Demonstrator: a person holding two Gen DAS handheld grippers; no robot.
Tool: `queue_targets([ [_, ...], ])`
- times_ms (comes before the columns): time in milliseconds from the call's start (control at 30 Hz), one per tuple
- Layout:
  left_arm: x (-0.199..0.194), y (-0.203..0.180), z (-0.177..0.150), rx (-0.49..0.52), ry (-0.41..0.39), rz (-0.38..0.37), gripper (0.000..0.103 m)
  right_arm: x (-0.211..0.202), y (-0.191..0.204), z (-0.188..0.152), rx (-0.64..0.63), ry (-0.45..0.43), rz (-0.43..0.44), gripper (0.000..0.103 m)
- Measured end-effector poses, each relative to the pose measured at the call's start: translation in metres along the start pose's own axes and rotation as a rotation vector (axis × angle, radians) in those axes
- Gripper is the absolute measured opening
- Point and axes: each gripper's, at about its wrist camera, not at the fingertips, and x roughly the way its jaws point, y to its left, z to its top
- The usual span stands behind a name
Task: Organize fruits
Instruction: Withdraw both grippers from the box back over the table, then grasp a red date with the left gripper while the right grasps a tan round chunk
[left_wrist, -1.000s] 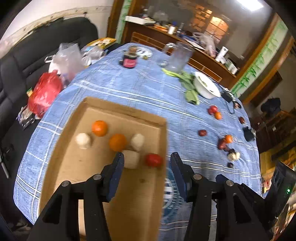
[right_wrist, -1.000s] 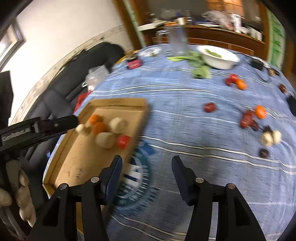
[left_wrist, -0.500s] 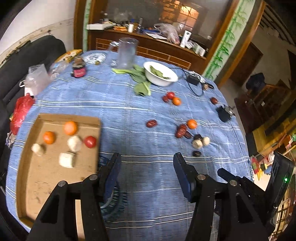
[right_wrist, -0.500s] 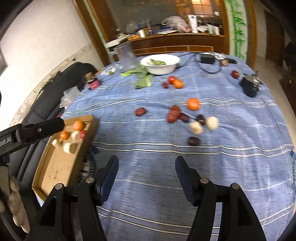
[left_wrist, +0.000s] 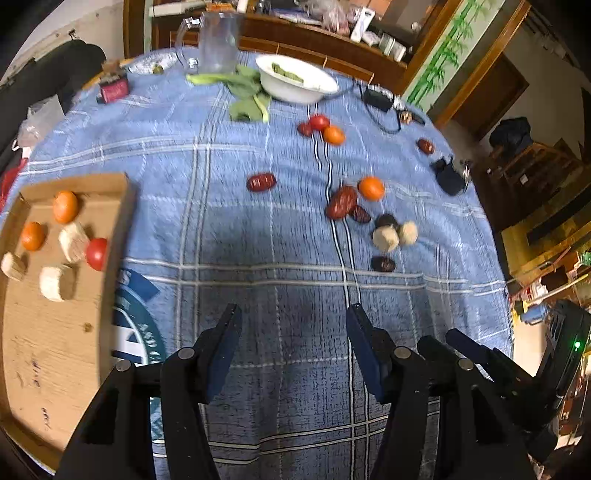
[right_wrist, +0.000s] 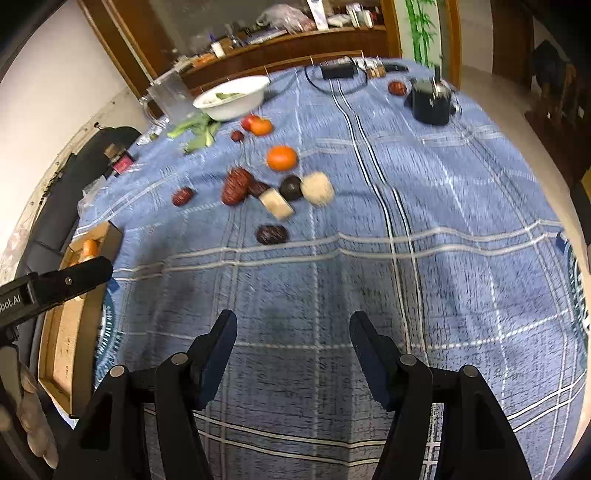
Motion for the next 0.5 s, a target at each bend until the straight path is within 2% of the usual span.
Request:
queue_targets([
  [167,0.019,-0.004,0.0,0.019,0.037,0.015,0.057,0.009,-0.012,0.004,0.023,0.003,-0.001,0.067],
  [300,0.028,-0.009,0.012,0.042,0.031,0.019,0.057,0.012,-0.017,0.023,0.024,-0.009,0.003,0.067],
  [500,0.045,-0.025,0.044,0.099,-0.01,-0.051,0.056,0.021,-0.021,0.067,0.014,-0.041,0.029,0.067],
])
